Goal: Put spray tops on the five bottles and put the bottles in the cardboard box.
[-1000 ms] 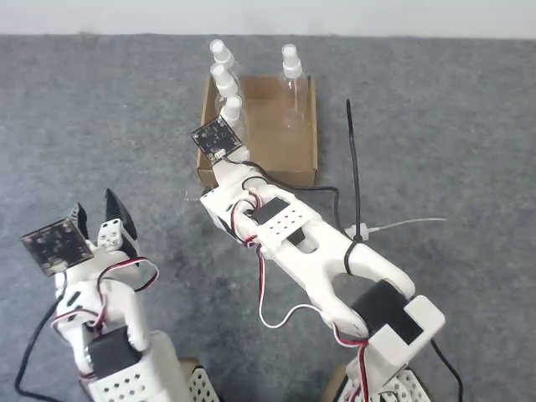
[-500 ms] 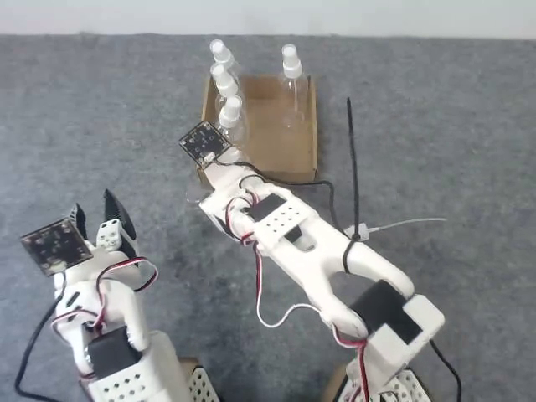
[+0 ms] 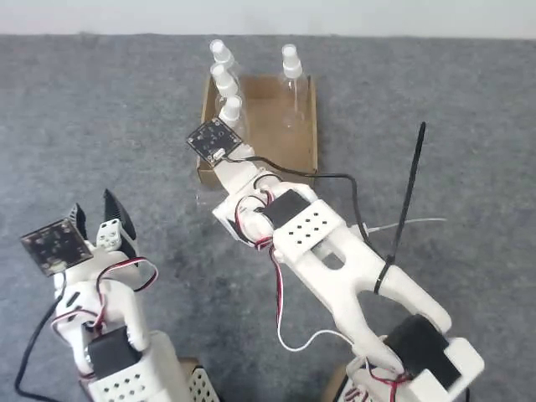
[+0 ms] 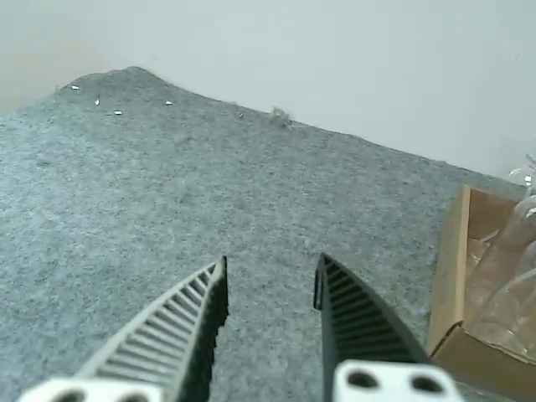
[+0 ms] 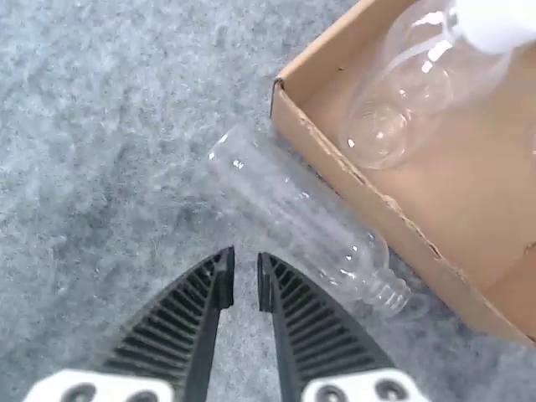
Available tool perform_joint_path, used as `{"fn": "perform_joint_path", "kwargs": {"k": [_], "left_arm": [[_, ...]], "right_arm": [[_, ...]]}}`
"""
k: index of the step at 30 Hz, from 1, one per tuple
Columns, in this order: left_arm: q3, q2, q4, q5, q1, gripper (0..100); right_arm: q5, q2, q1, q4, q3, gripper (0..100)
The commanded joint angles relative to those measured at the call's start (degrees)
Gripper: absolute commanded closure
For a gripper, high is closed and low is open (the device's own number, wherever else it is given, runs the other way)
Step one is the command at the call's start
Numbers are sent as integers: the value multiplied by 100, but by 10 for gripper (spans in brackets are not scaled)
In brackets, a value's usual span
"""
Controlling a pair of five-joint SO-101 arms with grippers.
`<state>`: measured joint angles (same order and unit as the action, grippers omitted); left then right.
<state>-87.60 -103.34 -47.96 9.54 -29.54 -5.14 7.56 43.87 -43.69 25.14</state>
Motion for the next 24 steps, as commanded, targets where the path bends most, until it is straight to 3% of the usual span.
{"fn": "perform_joint_path", "kwargs": {"k": [1, 6, 13, 20, 24], "left_arm": [[75, -44, -18, 0, -18, 841], [75, -44, -18, 0, -18, 841], [75, -44, -18, 0, -18, 841], [75, -44, -18, 0, -18, 841], [75, -44, -26, 0, -18, 841]], "right_arm": [[-26, 145, -180, 646, -44, 989], [-62, -541, -277, 1938, 132, 989], [-70, -1376, -338, 2835, 105, 989], [-79, -1657, -330, 2879, 114, 990], [-492, -1613, -303, 2255, 88, 991]]}}
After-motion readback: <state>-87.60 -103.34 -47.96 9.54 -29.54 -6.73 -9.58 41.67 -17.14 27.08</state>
